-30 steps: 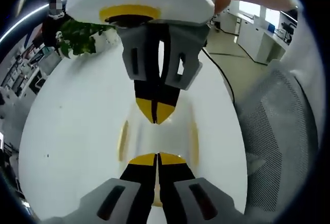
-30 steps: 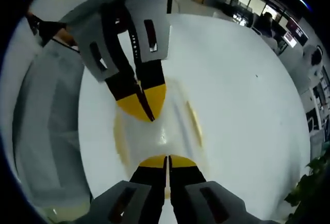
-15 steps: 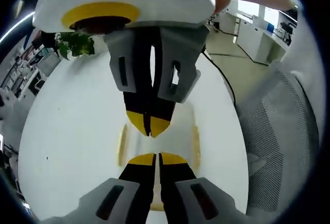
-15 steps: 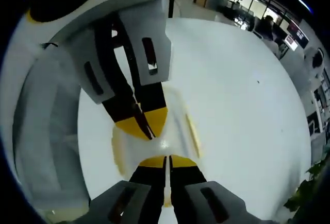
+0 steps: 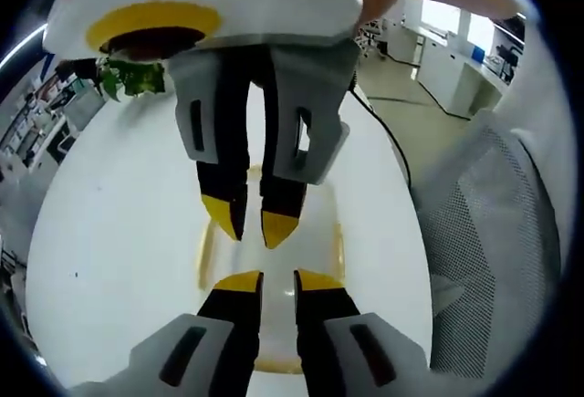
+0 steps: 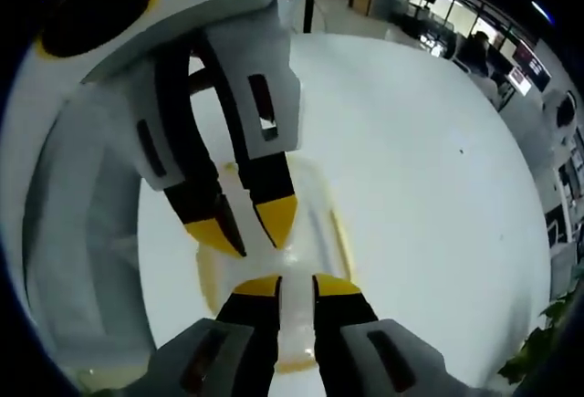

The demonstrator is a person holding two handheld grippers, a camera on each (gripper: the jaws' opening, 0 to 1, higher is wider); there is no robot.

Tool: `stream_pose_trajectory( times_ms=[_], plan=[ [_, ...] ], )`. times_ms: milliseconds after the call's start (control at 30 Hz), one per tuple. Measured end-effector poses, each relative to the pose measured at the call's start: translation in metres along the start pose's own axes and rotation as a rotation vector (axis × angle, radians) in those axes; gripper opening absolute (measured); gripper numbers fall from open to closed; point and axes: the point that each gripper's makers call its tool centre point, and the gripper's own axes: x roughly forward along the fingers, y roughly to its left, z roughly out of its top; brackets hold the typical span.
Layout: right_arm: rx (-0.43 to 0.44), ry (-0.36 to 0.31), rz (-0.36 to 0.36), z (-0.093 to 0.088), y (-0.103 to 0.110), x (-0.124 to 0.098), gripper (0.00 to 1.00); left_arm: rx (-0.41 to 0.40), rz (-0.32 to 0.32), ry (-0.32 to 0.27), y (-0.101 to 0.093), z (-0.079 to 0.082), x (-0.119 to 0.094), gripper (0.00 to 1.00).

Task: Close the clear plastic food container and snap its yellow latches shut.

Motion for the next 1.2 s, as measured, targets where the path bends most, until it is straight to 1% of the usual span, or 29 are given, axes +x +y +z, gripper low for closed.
stream_pose_trajectory(
  times_ms=[133, 367, 500, 700, 967, 1200],
  plan=[
    [-0.004, 0.003, 0.003, 0.000, 0.000, 0.000, 0.15, -0.017, -0.003, 0.000, -0.002, 0.001, 0.001, 0.16],
    [-0.023, 0.002, 0.009, -0.001, -0.002, 0.000, 0.20, -0.022, -0.020, 0.000, -0.008, 0.003, 0.004, 0.21],
    [-0.040, 0.005, 0.014, -0.001, -0.002, 0.000, 0.22, -0.024, -0.031, 0.002, -0.011, 0.003, 0.003, 0.25],
    [-0.047, 0.008, 0.017, 0.000, -0.003, 0.000, 0.25, -0.042, -0.040, 0.002, -0.014, 0.002, 0.003, 0.27],
    [-0.060, 0.008, 0.021, 0.000, -0.006, 0.000, 0.29, -0.039, -0.052, 0.005, -0.018, 0.001, 0.005, 0.31],
    [-0.076, 0.012, 0.026, 0.001, -0.008, 0.001, 0.32, -0.043, -0.055, 0.003, -0.020, 0.002, 0.006, 0.31]
  ],
)
